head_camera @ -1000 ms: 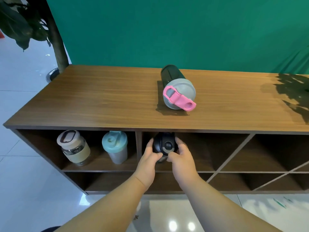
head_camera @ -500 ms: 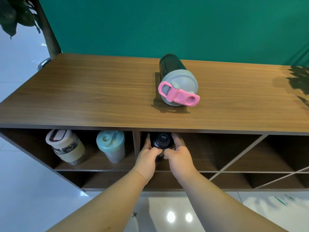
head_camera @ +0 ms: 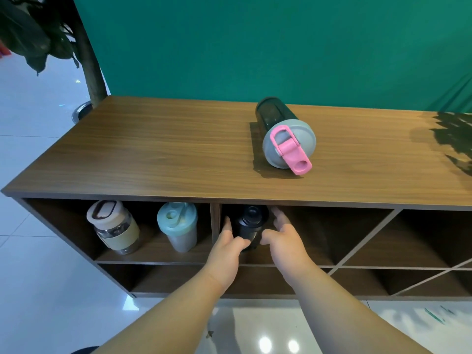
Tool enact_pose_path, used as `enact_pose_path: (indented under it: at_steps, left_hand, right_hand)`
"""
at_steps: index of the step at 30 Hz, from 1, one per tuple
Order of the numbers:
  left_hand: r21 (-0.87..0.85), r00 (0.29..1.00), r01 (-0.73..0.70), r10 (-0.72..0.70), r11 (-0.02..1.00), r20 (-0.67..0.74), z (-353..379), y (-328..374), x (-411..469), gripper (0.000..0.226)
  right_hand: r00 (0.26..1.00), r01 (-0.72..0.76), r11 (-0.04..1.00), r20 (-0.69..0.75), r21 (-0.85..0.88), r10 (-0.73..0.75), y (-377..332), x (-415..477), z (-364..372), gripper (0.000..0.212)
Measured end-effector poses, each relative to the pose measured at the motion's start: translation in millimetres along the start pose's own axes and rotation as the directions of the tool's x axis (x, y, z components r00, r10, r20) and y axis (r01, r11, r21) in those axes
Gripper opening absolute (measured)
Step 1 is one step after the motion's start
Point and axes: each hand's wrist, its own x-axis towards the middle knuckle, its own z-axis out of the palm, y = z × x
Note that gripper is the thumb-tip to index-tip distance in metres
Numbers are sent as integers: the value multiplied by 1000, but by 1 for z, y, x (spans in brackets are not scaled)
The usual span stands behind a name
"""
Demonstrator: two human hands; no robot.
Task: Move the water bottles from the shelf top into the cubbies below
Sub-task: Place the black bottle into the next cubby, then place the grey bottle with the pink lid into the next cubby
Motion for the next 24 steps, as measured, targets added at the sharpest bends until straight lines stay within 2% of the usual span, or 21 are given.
enact_pose_path:
  at_steps: [4, 6, 8, 10, 12, 15, 19, 21, 24]
  left_hand:
    - [11, 999, 13, -14, 1000, 40, -2, 3, -25, 97]
    - [2, 998, -15, 15, 1000, 53, -4, 7, -37, 87]
    - [22, 994, -78, 76, 997, 74, -8, 13, -47, 62]
    - [81, 982, -151, 140, 985, 129, -14, 23, -61, 45]
    - [134, 965, -251, 237, 959, 110, -18, 35, -77, 37]
    - [124, 903, -426, 430, 896, -3, -17, 59, -93, 45]
    - [190, 822, -556, 569, 810, -23, 4, 96, -82, 42]
    - [249, 832, -533, 554, 809, -18, 17, 116, -66, 35]
    - [282, 867, -479, 499, 831, 0, 35, 139, -38, 41]
  right_hand:
    - [998, -40, 982, 50, -185, 50, -19, -25, -4, 77]
    - [996, 41, 945, 85, -326, -14, -33, -45, -8, 69]
    - [983, 182, 906, 102, -382, -154, -48, -64, -14, 55]
    - [951, 308, 901, 66, -305, -303, -63, -80, -20, 44]
    - [902, 411, 888, -48, -205, -428, -75, -91, -29, 39]
    - [831, 498, 861, -226, -103, -508, -89, -93, -45, 36]
    - [811, 467, 884, -390, -18, -437, -105, -80, -66, 40]
    - [822, 433, 901, -426, 35, -378, -108, -68, -74, 41]
    - [832, 399, 915, -445, 66, -331, -109, -50, -81, 44]
